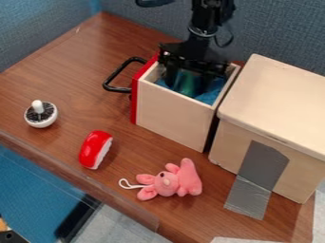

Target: Pick green object from the drawer and place on the left bottom corner of the table

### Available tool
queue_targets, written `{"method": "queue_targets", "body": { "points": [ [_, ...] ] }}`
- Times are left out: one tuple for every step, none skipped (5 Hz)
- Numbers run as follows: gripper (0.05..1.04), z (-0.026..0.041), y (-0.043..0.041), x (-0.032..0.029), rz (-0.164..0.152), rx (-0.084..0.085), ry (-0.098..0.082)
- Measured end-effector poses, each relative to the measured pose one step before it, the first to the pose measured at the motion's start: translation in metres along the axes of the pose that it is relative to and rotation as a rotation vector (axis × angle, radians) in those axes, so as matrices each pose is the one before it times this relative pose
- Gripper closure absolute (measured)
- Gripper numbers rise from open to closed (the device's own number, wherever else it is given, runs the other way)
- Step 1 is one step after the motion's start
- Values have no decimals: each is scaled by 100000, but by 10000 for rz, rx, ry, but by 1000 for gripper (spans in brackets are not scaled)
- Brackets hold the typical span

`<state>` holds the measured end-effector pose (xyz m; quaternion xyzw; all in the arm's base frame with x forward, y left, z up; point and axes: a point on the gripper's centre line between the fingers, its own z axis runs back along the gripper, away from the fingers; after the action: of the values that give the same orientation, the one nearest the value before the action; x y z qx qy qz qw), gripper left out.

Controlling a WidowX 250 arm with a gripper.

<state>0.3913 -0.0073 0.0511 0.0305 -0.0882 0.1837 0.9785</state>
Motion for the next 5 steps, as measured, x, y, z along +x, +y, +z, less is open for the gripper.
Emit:
{"method": "queue_targets", "body": {
  "points": [
    [668, -58, -6, -214, -15, -99, -87],
    [679, 81, -55, -182, -27, -61, 67],
    [679, 1555, 161, 10, -19, -382, -121],
    [679, 3476, 942, 1012, 101, -587, -562],
    [679, 2084, 1638, 125, 3, -334, -42]
  ]
}}
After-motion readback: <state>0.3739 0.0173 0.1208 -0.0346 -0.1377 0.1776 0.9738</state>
